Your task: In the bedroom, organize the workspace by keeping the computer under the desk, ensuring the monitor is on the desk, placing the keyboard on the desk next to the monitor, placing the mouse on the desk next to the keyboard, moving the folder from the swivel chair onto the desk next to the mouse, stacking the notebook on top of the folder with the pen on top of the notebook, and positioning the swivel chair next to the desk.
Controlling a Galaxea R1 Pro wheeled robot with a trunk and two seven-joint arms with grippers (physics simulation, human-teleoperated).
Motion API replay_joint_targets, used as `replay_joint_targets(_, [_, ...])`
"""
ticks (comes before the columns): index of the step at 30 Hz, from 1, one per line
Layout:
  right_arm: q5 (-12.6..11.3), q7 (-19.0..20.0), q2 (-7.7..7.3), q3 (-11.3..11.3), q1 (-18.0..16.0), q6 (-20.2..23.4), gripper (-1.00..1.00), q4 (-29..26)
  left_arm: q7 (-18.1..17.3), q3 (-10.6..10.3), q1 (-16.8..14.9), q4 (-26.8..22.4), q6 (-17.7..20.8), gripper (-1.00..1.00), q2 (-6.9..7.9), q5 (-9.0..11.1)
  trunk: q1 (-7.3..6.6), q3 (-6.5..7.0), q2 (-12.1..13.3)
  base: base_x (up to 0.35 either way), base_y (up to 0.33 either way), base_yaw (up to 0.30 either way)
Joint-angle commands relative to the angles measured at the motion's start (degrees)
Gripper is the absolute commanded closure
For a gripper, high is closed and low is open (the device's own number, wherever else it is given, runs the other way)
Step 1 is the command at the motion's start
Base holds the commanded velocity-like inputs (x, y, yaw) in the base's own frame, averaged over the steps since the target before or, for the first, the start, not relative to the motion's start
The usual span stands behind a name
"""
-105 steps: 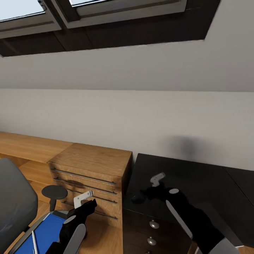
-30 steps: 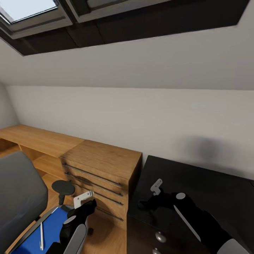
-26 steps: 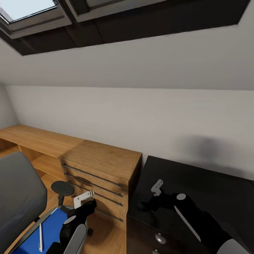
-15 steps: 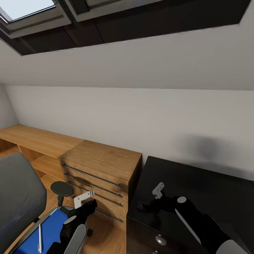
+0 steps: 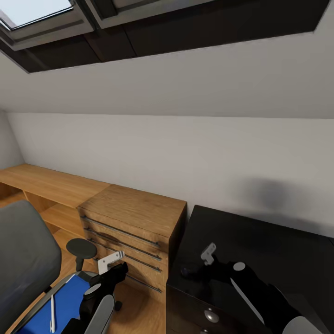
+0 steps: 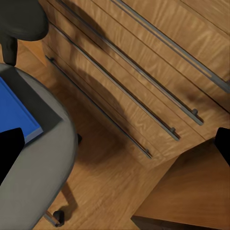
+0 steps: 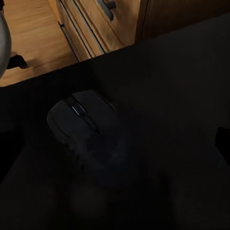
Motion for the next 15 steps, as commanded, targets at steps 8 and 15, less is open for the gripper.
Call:
replay_joint_targets(8, [2.71,-0.06,1.83,0.13,-1.88,-3.16,-1.0,10.23,0.52,-0.16,-0.05,-0.23,0.07,-1.0,0.01,0.34,0.0,-0.07,-0.05,0.0,0.0,0.0])
replay_joint_targets(15, [2.76,-0.06,1.85,0.13,-2.31,-4.1,-1.0,11.67,0.53,-0.24,-0.05,-0.32,0.07,-1.0,0.01,0.34,0.0,-0.07,-0.05,0.0,0.0,0.0])
